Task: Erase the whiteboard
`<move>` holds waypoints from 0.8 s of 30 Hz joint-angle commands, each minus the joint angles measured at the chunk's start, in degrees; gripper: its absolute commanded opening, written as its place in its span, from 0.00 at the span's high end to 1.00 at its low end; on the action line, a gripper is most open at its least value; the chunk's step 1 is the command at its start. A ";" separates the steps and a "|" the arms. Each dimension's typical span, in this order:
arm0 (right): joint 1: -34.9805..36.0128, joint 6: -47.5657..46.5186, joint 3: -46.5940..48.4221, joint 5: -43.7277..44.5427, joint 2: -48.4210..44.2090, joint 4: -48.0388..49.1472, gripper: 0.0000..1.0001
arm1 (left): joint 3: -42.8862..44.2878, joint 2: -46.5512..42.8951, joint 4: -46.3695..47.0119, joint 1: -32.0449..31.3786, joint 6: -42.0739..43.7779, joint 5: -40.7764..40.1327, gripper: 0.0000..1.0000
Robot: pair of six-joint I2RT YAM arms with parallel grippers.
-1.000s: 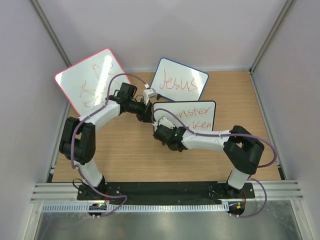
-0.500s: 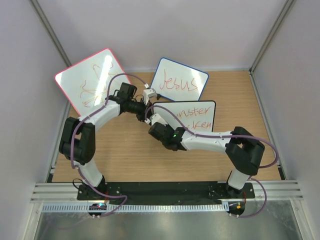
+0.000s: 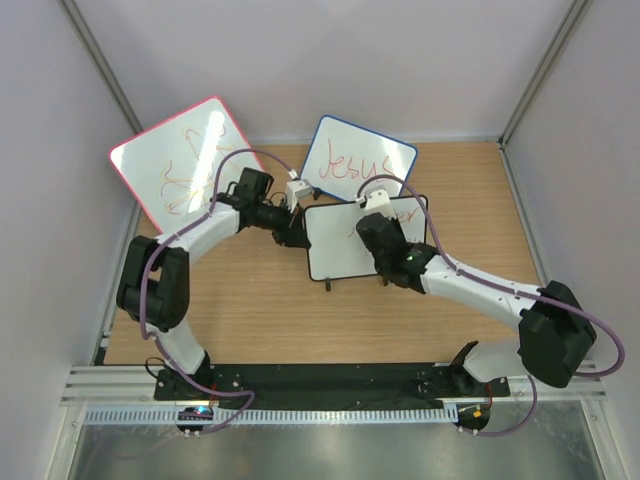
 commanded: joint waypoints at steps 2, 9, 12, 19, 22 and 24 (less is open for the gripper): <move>-2.93 -1.20 -1.15 2.45 -3.46 4.17 0.99 | -0.59 -2.76 -0.89 -0.28 4.11 -3.13 1.00; 0.84 -0.85 7.37 -1.78 5.84 1.43 0.99 | 1.52 -2.58 -1.94 -0.19 4.02 -3.75 1.00; 5.14 -0.59 9.04 -3.97 9.54 4.16 0.99 | 2.05 -2.85 -2.12 -0.19 3.93 -4.01 1.00; 9.98 0.91 13.97 -5.22 13.94 6.72 0.99 | 1.87 -3.38 -2.38 -0.19 4.46 -4.71 1.00; 7.62 1.43 13.09 -3.80 12.71 5.94 0.99 | 1.52 -3.29 -2.39 -0.19 4.55 -4.54 1.00; 4.37 2.22 11.16 -4.06 11.05 4.88 0.99 | 1.43 -3.29 -2.39 -0.28 4.46 -4.36 1.00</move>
